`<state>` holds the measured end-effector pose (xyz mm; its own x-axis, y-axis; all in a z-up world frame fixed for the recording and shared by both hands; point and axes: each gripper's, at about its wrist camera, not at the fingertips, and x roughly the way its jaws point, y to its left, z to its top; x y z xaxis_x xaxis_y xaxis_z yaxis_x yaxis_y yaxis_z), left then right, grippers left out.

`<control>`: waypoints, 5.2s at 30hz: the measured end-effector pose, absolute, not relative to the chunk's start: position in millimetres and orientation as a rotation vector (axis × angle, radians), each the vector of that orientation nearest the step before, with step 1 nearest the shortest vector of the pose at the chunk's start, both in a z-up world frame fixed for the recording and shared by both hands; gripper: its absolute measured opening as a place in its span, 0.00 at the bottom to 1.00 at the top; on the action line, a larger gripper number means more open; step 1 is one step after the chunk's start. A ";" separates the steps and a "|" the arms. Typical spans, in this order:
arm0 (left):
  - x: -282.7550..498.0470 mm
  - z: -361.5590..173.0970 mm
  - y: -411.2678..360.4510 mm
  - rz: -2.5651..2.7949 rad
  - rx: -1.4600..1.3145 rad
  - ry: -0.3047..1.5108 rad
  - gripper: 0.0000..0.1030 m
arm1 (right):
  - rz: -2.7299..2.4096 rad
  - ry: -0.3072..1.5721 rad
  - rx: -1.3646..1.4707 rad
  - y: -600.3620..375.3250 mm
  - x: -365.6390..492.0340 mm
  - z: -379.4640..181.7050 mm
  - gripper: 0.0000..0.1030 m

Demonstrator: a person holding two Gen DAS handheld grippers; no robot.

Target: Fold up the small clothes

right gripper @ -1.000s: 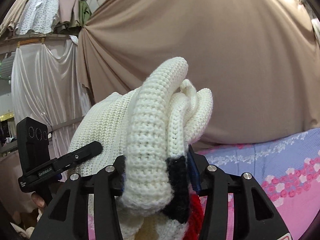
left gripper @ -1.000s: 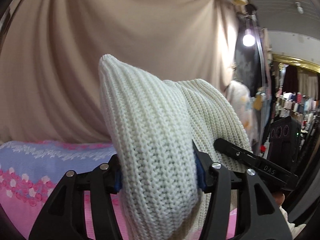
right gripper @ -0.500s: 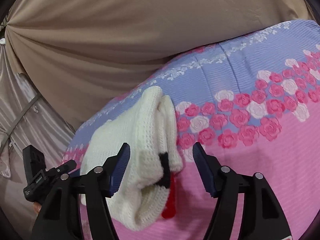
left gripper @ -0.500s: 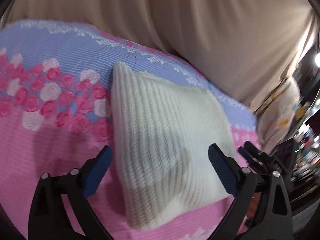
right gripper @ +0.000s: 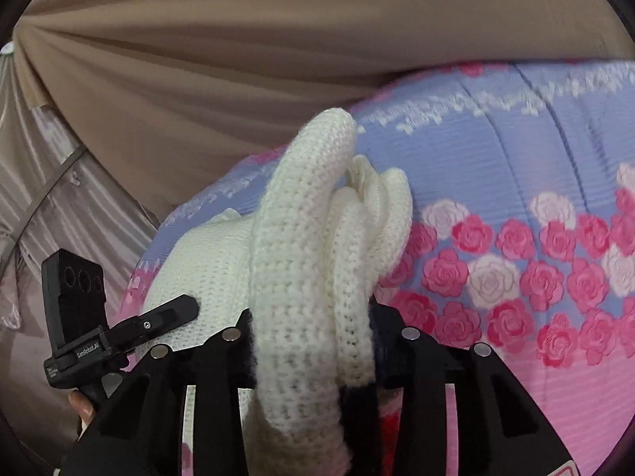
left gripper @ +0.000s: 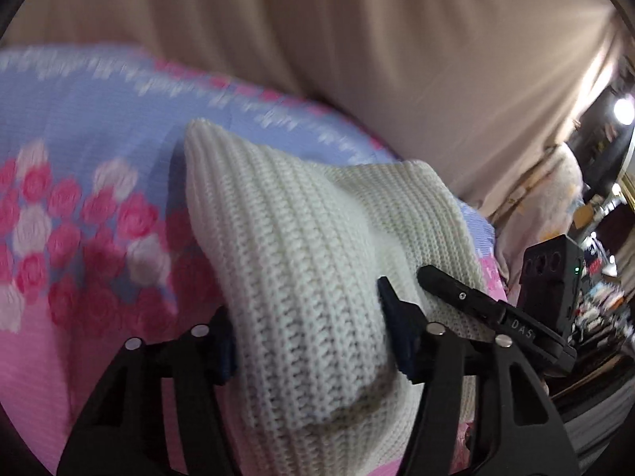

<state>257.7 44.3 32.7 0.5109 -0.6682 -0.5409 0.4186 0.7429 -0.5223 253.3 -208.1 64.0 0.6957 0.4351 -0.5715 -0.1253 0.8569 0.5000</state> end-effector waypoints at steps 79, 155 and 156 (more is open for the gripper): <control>93.0 -15.5 -26.4 -0.073 0.093 0.716 0.92 | -0.233 0.732 0.121 -179.7 80.3 18.7 0.70; 91.7 -14.4 -29.3 -0.008 0.132 0.710 0.92 | -0.303 0.739 0.034 -164.8 79.1 19.2 0.70; 91.7 -14.5 -29.3 -0.007 0.132 0.711 0.92 | -0.303 0.739 0.033 -165.0 78.9 19.3 0.70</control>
